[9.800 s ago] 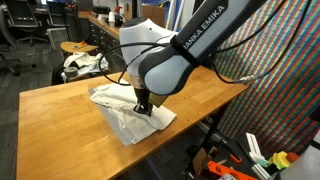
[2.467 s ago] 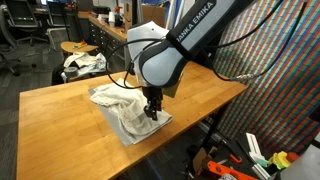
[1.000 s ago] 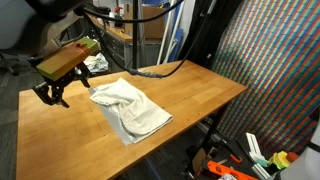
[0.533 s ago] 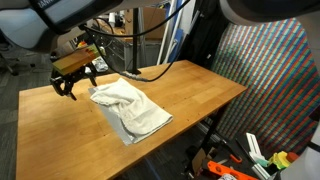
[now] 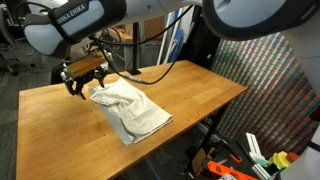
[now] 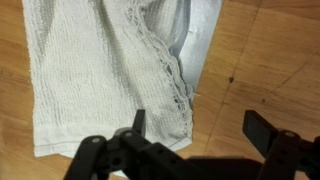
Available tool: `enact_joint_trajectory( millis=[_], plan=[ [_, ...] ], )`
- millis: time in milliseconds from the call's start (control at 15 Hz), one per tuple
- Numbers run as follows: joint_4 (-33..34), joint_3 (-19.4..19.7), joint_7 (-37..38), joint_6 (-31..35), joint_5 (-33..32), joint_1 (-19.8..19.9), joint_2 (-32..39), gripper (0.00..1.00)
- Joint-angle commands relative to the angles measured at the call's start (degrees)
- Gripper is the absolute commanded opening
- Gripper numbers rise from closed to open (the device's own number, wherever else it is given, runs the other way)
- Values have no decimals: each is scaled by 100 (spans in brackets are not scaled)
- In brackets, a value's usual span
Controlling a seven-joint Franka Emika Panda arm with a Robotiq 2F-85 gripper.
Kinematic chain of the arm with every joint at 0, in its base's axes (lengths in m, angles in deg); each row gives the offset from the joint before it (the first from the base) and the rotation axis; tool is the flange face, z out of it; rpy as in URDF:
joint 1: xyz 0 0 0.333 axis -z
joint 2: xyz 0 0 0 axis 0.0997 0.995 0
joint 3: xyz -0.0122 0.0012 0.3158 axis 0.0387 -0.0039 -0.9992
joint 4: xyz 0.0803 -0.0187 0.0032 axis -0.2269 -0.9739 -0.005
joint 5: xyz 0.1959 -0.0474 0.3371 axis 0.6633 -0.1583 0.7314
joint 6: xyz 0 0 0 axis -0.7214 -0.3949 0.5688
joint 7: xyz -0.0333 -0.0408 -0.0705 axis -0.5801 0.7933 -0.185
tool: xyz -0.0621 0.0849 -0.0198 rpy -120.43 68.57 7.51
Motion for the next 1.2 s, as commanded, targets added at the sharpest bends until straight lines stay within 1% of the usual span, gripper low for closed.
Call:
enact_joint_trajectory(
  millis=[0,200,400,467,533,667,800,867,1000,1133],
  plan=[
    [166,103,207,124,-32,14,170,100],
    [65,176,516,492,-42,8,213,100],
    [59,261,775,704,-80,-17,304,100],
    [58,287,845,734,-107,-26,327,95],
    [55,311,905,770,-138,-34,355,73],
    [51,334,1007,789,-164,-23,403,70],
    [46,360,1086,811,-167,-18,461,54],
    [47,368,1110,805,-155,-9,492,44],
    [52,375,1159,811,-135,7,532,29],
    [46,369,1198,811,-114,29,516,16]
  ],
)
